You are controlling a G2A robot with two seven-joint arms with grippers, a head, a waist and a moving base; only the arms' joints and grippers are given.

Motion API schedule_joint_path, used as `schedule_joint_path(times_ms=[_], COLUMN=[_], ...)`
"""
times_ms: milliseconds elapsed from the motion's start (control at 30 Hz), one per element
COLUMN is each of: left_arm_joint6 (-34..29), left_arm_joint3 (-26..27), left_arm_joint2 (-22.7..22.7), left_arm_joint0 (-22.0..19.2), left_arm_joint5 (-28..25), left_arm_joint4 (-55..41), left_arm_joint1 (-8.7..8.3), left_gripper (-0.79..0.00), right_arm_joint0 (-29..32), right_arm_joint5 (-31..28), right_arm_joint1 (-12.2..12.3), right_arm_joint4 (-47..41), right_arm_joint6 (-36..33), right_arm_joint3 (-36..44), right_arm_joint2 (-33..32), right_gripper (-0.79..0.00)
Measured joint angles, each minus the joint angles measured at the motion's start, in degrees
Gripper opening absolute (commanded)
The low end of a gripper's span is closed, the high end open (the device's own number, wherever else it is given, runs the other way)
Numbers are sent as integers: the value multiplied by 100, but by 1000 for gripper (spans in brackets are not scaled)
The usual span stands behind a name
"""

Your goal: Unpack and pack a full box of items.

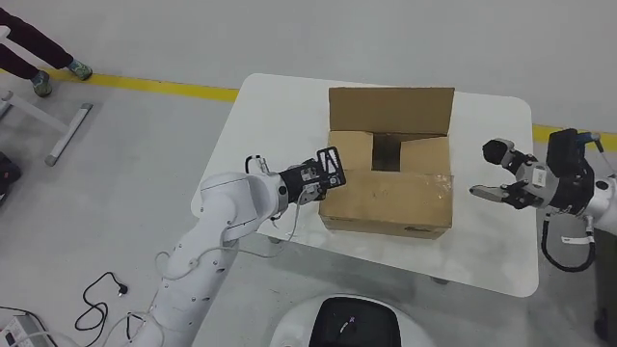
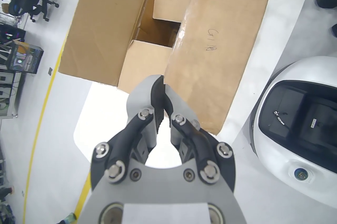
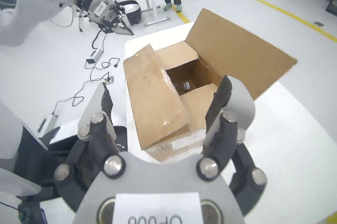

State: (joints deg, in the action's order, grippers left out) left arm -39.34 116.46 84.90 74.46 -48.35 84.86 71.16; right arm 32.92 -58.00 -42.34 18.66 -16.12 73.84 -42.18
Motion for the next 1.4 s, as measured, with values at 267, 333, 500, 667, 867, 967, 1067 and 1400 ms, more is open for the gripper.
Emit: schedule_joint_path(times_ms=[267,333,500,667,867,967,1067,1400], left_arm_joint6=[-107,-99,-94,-94,-94,-94,-94,-94], left_arm_joint3=[-87,-99,-100,-100,-100,-100,-100,-100], left_arm_joint2=[50,86,94,93,93,93,93,93], left_arm_joint0=[-39,-56,-61,-60,-60,-60,-60,-60], left_arm_joint5=[589,705,734,733,733,733,733,733], left_arm_joint4=[-159,-192,-193,-193,-193,-193,-193,-193], left_arm_joint1=[-30,-40,-43,-43,-43,-43,-43,-43], left_gripper=[0,0,0,0,0,0,0,0], right_arm_joint0=[-459,-525,-522,-514,-407,-493,-580,-892], right_arm_joint5=[250,303,303,311,730,944,1071,808], right_arm_joint1=[-252,-302,-299,-299,-381,-484,-615,-1127], right_arm_joint4=[-1433,-1471,-1467,-1460,-1275,-1113,-978,-1246], right_arm_joint6=[-1629,-1776,-1765,-1757,-1772,-1847,-1883,-2219], right_arm_joint3=[-632,-680,-679,-670,-511,-507,-621,-1463], right_arm_joint2=[581,648,642,640,683,767,886,1333], right_gripper=[0,0,0,0,0,0,0,-52])
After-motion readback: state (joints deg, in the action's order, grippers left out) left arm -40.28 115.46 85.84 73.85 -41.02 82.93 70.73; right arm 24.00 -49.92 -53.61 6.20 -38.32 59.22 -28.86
